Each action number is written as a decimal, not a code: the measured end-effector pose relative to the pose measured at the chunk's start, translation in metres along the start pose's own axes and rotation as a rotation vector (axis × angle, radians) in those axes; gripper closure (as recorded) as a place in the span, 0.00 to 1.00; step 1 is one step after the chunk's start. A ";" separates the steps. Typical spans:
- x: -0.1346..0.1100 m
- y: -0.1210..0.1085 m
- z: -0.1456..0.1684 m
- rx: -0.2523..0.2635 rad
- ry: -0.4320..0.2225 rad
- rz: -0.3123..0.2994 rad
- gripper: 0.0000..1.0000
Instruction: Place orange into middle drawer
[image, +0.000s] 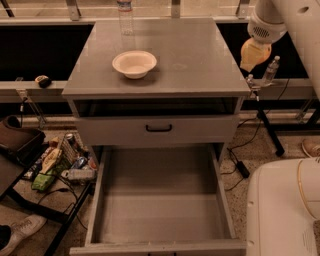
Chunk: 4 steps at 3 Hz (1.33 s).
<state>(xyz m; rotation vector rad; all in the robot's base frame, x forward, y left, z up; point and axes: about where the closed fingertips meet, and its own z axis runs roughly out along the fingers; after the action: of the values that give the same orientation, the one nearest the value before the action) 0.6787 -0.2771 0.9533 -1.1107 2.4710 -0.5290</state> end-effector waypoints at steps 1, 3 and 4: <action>0.042 0.005 0.014 -0.016 0.117 -0.029 1.00; 0.142 0.021 0.059 -0.092 0.276 -0.009 1.00; 0.142 0.020 0.069 -0.088 0.262 -0.003 1.00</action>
Offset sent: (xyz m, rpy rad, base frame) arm -0.3011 -0.1283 -0.0698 -0.3004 1.1426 -0.3716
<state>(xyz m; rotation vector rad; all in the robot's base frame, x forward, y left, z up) 0.6122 -0.3857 0.8586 -1.1422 2.7413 -0.6059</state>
